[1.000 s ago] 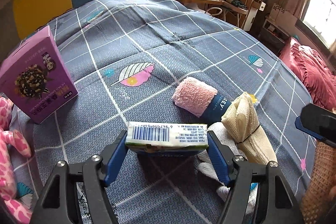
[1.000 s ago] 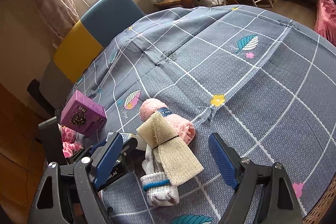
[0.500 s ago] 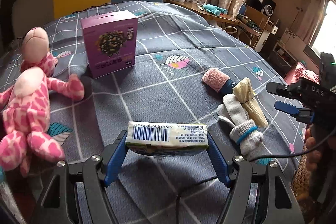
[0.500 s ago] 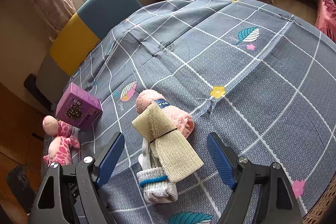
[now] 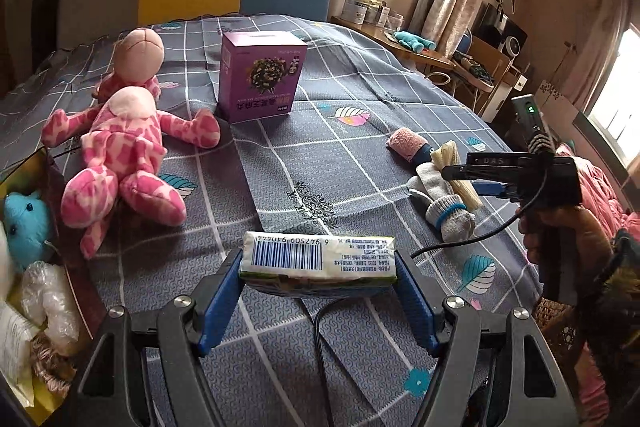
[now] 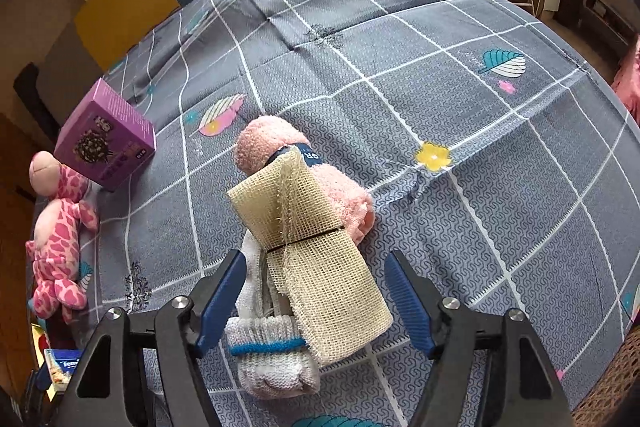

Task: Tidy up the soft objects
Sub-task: 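Carry the tissue pack into the tray and release it while the right gripper grasps the white sock bundle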

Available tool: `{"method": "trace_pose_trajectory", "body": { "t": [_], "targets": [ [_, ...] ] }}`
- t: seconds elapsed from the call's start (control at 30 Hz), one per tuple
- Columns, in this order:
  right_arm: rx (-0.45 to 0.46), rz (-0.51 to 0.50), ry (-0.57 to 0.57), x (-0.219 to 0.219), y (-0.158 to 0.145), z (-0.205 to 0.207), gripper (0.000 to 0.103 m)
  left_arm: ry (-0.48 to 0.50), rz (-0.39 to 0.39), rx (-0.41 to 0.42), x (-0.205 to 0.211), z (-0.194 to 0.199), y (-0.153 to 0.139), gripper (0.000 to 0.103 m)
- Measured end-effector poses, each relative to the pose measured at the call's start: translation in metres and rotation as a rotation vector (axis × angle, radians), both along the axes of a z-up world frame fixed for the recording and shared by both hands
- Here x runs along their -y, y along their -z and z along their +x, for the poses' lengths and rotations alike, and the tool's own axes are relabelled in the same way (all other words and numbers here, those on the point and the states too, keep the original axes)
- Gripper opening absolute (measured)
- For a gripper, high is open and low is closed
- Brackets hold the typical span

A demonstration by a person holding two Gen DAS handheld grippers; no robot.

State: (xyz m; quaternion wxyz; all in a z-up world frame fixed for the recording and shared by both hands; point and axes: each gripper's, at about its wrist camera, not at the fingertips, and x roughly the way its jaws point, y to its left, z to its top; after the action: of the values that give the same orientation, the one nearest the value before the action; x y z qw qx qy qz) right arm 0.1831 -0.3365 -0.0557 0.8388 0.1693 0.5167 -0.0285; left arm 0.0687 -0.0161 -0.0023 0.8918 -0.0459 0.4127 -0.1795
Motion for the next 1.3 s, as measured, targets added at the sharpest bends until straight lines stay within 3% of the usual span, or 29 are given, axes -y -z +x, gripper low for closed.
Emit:
{"method": "trace_pose_trajectory", "body": {
  "t": [0.07,0.17,0.4,0.57,0.83,1.03,1.3],
  "targets": [
    [-0.028,-0.023,-0.007,-0.001,0.006,0.004,0.056,-0.011,-0.018,0.004,-0.009,-0.007,-0.003,0.073],
    [-0.020,-0.045,-0.026,-0.004,0.005,0.002,0.051,-0.033,-0.044,0.020,-0.024,-0.019,-0.010,0.073],
    [-0.032,-0.076,-0.030,-0.006,0.005,0.001,0.050,-0.124,-0.091,0.063,-0.072,-0.050,-0.028,0.073],
    [-0.041,-0.077,-0.033,-0.007,0.007,0.002,0.050,-0.277,-0.115,0.084,-0.132,-0.074,-0.036,0.073],
    [-0.038,-0.129,-0.057,-0.013,0.007,0.003,0.050,-0.612,-0.173,0.065,-0.253,-0.105,-0.029,0.073],
    [-0.038,-0.132,-0.060,-0.012,0.007,0.003,0.050,-0.742,-0.243,0.019,-0.305,-0.099,-0.014,0.073],
    [-0.039,-0.132,-0.059,-0.012,0.007,0.002,0.050,-0.788,-0.219,-0.050,-0.331,-0.053,0.009,0.073]
  ]
}}
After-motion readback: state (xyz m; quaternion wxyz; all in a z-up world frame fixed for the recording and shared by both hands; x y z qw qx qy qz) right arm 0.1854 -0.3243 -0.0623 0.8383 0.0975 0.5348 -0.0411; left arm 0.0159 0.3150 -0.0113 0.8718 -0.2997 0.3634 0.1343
